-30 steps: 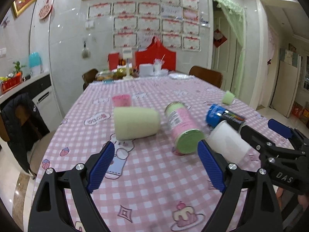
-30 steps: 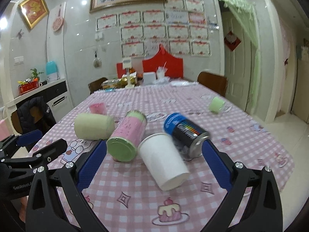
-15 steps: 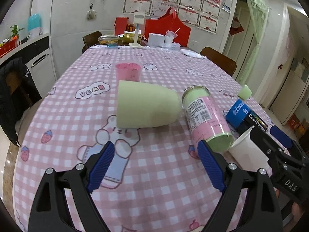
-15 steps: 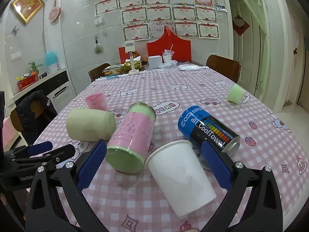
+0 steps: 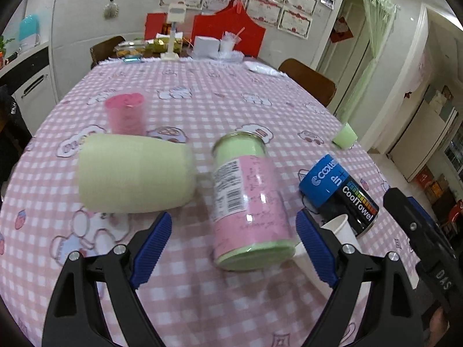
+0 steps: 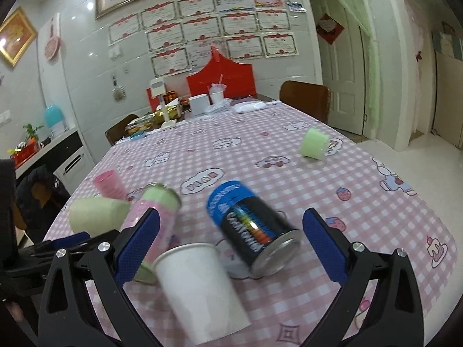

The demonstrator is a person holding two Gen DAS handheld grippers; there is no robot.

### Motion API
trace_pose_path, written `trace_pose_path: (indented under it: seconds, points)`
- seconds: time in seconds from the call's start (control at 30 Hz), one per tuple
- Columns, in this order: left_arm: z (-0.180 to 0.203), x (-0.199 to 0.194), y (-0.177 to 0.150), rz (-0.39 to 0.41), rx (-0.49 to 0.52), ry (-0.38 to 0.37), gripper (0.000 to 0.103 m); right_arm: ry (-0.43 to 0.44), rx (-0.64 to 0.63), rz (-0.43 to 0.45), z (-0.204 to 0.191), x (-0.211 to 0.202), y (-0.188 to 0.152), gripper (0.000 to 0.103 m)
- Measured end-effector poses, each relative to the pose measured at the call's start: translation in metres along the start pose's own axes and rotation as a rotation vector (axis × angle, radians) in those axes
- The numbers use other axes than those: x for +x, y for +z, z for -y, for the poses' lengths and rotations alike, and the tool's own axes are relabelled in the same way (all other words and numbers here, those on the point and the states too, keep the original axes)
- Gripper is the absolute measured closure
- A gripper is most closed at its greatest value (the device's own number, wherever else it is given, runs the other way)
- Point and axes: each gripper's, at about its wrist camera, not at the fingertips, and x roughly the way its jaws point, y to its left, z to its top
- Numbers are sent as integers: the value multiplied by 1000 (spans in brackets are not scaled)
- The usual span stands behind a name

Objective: Flip cup upside down
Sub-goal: 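Move the left gripper to the lying pink-and-green can and close around it, then lift the pink can with the left gripper while the right gripper approaches it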

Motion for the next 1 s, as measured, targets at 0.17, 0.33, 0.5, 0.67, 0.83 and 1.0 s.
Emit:
trace_pose_path:
  seconds: [0.17,0.33,0.5,0.67,0.83,1.0]
  points:
    - [11,18,4,-34,15,48,17,26,30,-33,13,11,0,8]
    - [13,28,3,-69,16,60,18,73,51,-70,17,19,-7,8]
    - [10,26,-2,-82,6,54,35,107,52,-80,14,17,-9,8]
    - [3,9,-13,-58,0,51,35,117,43,-73,12,6,-9,8]
    - [-1,-14,-32,-59,13,15,35,112,42,-69,6,-8,-14,8]
    - [-3,-37,-57,-60,32,-43,35,87,19,-65,-8,-23,-24,8]
